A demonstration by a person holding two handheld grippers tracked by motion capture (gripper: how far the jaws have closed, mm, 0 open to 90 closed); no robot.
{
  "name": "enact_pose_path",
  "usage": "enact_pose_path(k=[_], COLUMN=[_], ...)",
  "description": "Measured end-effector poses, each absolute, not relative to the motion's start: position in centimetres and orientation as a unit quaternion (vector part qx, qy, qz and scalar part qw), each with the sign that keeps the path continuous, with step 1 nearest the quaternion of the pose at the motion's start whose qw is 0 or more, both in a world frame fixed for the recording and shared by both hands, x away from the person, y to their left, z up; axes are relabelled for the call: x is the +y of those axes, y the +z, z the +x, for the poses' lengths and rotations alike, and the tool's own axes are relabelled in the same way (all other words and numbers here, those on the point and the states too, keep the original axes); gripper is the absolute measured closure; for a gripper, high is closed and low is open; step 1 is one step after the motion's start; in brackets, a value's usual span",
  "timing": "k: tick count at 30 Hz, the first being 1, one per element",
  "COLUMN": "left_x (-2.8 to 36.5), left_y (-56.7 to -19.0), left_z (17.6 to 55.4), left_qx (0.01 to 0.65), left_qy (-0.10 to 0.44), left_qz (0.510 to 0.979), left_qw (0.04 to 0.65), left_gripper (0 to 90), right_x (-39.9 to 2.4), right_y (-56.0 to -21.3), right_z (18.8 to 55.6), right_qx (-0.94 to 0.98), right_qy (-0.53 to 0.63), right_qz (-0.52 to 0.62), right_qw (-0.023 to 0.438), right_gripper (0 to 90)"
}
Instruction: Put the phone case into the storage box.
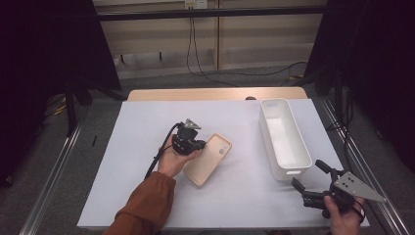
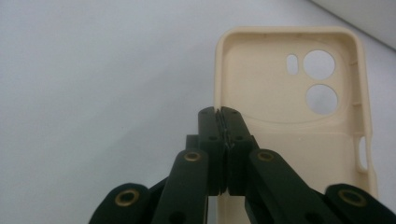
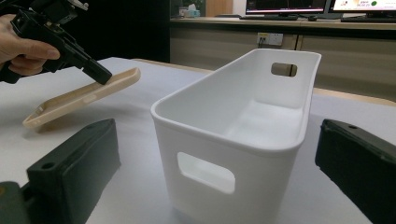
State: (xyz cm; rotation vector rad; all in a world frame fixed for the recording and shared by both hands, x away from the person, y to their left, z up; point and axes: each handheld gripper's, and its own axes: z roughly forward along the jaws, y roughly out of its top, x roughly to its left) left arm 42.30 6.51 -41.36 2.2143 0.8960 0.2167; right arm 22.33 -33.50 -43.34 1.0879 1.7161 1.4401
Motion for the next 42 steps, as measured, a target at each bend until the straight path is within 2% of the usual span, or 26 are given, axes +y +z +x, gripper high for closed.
enact_pose_path(k=[11, 42], left_x=[7.6, 9.7], left_y=[-40.5, -38.9], left_z=[41.7, 39.3], left_qx=[0.349, 0.347], left_qy=[0.103, 0.149], left_qz=[0.838, 0.796], left_qw=[0.407, 0.473], left_gripper=[88.6, 88.7], right_x=[-33.5, -33.4], right_y=[-43.3, -43.0], right_z=[22.3, 22.5], right_qx=[0.653, 0.649], right_qy=[0.548, 0.554], right_qz=[0.413, 0.409], right_qw=[0.32, 0.323], right_gripper=[0.0, 0.0])
